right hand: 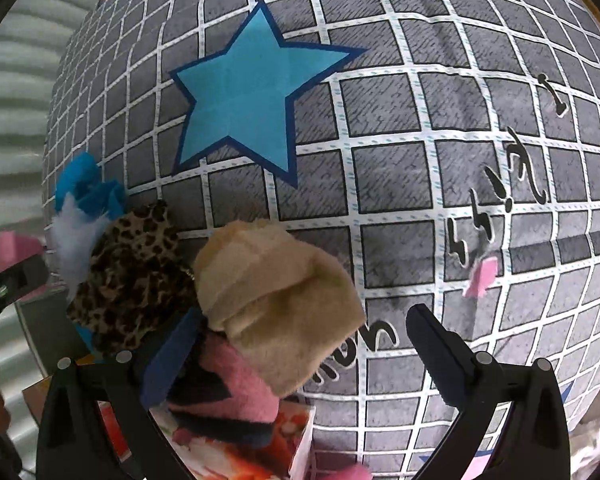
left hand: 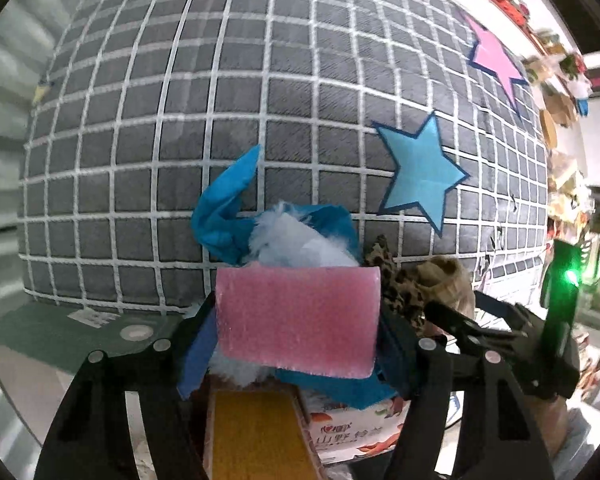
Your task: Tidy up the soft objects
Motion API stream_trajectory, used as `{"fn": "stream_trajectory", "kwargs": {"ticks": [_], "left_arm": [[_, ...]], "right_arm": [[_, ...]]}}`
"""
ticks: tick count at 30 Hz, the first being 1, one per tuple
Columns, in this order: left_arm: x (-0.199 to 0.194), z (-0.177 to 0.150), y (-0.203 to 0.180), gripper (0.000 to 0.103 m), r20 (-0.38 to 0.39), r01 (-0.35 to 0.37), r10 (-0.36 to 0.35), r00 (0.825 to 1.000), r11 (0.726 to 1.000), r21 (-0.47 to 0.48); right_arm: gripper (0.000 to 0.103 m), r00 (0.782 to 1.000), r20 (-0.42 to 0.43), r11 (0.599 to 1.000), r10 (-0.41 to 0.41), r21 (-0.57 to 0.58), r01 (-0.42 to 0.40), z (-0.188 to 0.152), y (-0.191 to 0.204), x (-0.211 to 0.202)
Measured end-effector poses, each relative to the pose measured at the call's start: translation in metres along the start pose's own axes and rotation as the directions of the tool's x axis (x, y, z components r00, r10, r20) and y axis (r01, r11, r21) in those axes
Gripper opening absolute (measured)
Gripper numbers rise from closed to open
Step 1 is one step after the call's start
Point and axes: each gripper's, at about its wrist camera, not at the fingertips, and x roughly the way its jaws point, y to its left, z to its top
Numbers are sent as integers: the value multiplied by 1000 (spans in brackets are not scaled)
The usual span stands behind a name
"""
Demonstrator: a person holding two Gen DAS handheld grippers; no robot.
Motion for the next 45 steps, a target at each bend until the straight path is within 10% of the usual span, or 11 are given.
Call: {"fn": "stream_trajectory", "kwargs": {"ticks": [7, 12, 35, 45], "left_arm": [[-26, -17, -31, 74, 71, 7, -13, 997, 996, 86], [-32, -28, -45, 74, 74, 16, -25, 997, 993, 118], [-30, -109, -116, 74, 105, -34, -2, 995, 941, 337], [-49, -125, -110, 74, 154, -45, -5, 988, 946, 321]], "right_arm": [[79, 999, 19, 999, -42, -25, 42, 5, 13, 6], [40, 999, 36, 999, -19, -31, 20, 9, 24, 2], [38, 996, 93, 994, -6, 108, -4, -74, -64, -64], [38, 992, 126, 998, 4, 67, -13, -89, -43, -83]]}}
